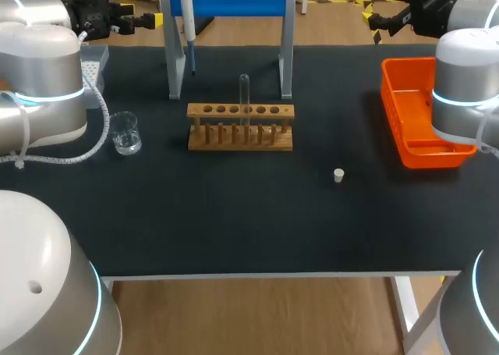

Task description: Invert the test tube, pick up the pipette, mount the tip to pipette, aspirate from beaker and dispense into the tube, eject the tip, return the pipette, and cap with the stopper.

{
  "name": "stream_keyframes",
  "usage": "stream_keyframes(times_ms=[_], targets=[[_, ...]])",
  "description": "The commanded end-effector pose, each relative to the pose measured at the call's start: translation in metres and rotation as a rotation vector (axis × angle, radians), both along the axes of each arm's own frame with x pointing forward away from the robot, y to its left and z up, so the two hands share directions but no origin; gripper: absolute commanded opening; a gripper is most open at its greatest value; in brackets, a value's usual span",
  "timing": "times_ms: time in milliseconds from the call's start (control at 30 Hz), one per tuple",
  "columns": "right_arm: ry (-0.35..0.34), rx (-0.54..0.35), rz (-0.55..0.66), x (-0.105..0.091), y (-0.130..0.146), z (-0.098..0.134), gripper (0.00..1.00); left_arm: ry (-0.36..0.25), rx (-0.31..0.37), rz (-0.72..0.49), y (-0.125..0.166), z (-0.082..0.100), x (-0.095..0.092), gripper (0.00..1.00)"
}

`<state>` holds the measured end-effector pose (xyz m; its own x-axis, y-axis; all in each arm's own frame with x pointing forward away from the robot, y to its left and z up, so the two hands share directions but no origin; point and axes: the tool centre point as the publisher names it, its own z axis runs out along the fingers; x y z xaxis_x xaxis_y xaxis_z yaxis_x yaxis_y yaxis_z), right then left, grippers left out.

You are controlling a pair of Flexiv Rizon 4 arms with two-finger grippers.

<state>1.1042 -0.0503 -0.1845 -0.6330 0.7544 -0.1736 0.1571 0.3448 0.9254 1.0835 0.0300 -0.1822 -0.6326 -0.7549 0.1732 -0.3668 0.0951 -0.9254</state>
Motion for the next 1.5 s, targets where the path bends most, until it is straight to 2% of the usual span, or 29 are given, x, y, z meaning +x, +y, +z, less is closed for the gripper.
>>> stream_keyframes(times_ms=[33, 667, 967, 1100, 1167, 1300, 1500], targets=[[0.000, 0.000, 0.000, 0.000, 0.000, 0.000, 1.00, 0.000, 0.000, 0.000, 0.000, 0.000, 0.000, 1.00], [0.000, 0.000, 0.000, 0.000, 0.000, 0.000, 1.00, 0.000, 0.000, 0.000, 0.000, 0.000, 0.000, 1.00], [-0.002, 0.063, 0.228, -0.067, 0.045, 0.001, 1.00, 0.000, 0.000, 0.000, 0.000, 0.000, 0.000, 1.00], [-0.014, 0.096, 0.334, -0.098, 0.066, -0.008, 1.00, 0.000, 0.000, 0.000, 0.000, 0.000, 0.000, 1.00], [0.005, 0.114, 0.374, -0.112, 0.075, -0.015, 1.00, 0.000, 0.000, 0.000, 0.000, 0.000, 0.000, 1.00], [0.021, 0.137, 0.439, -0.134, 0.093, -0.030, 1.00, 0.000, 0.000, 0.000, 0.000, 0.000, 0.000, 1.00], [0.031, 0.171, 0.523, -0.158, 0.115, -0.048, 1.00, 0.000, 0.000, 0.000, 0.000, 0.000, 0.000, 1.00]])
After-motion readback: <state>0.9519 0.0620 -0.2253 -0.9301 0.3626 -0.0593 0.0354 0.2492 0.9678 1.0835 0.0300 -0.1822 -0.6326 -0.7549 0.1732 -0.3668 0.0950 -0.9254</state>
